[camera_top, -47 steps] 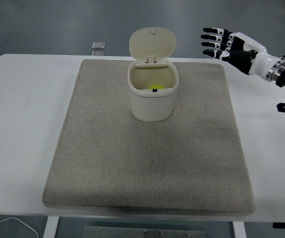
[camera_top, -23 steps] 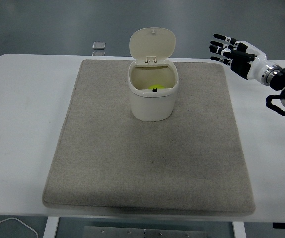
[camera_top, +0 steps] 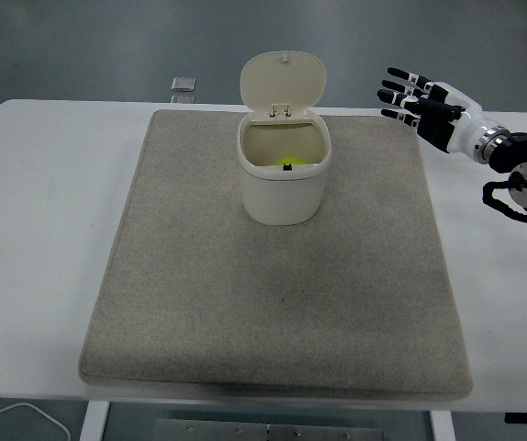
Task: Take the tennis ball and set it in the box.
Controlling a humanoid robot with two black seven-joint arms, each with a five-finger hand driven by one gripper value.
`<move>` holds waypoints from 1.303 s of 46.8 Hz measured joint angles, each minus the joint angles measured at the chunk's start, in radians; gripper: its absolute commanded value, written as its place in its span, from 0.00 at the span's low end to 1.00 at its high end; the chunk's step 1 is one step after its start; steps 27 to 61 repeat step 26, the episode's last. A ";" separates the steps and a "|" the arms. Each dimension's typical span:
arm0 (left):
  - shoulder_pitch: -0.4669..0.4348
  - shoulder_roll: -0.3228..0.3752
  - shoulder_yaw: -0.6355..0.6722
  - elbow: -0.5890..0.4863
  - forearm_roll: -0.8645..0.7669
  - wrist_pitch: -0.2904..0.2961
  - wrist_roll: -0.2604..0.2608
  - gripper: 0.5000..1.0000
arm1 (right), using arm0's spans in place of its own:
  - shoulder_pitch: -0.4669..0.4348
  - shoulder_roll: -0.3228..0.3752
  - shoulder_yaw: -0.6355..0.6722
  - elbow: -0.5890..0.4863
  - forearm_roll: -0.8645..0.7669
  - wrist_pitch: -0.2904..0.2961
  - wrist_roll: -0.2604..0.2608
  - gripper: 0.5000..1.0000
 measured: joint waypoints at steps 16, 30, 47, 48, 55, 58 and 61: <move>0.000 0.000 0.000 0.000 0.000 0.000 0.000 0.99 | 0.000 0.006 0.017 0.000 0.008 0.006 -0.001 0.84; -0.001 0.000 0.000 0.000 0.000 0.000 0.000 0.99 | -0.009 0.007 0.026 0.000 0.007 0.005 -0.001 0.84; -0.001 0.000 0.000 0.000 0.000 0.000 0.000 0.99 | -0.009 0.007 0.026 0.000 0.007 0.005 -0.001 0.84; -0.001 0.000 0.000 0.000 0.000 0.000 0.000 0.99 | -0.009 0.007 0.026 0.000 0.007 0.005 -0.001 0.84; -0.001 0.000 0.000 0.000 0.000 0.000 0.000 0.99 | -0.009 0.007 0.026 0.000 0.007 0.005 -0.001 0.84; -0.001 0.000 0.000 0.000 0.000 0.000 0.000 0.99 | -0.009 0.007 0.026 0.000 0.007 0.005 -0.001 0.84; -0.001 0.000 0.000 0.000 0.000 0.000 0.000 0.99 | -0.009 0.007 0.026 0.000 0.007 0.005 -0.001 0.84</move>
